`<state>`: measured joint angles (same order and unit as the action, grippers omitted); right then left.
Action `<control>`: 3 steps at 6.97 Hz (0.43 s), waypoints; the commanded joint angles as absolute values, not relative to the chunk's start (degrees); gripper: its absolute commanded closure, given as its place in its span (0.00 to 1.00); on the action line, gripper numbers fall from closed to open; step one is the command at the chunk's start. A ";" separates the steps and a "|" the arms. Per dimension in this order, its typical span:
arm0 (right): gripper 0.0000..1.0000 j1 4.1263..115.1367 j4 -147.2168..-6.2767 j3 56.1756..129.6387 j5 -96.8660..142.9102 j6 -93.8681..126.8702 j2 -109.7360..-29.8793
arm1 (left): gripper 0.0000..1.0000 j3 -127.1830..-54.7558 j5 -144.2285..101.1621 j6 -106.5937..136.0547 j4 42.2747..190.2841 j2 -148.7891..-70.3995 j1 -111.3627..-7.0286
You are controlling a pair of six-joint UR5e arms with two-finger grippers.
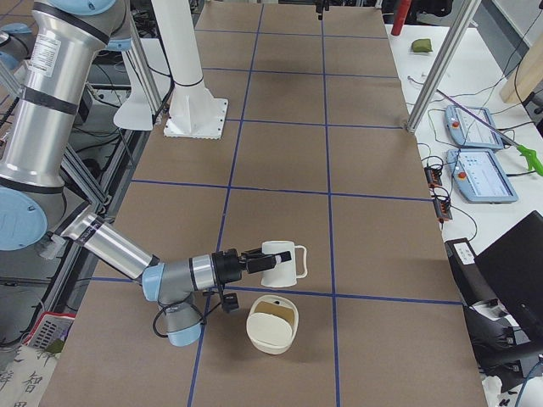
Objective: Left arm hands cup to right arm to dump lemon
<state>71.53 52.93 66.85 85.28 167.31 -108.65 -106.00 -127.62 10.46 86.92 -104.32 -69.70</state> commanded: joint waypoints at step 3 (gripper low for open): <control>1.00 72.16 61.52 62.76 83.94 173.13 -108.90 | 0.00 -106.08 -127.62 10.46 86.92 -104.33 -69.70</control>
<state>72.11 59.70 63.74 84.30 171.69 -108.87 -106.07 -127.62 10.46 86.93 -104.33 -69.70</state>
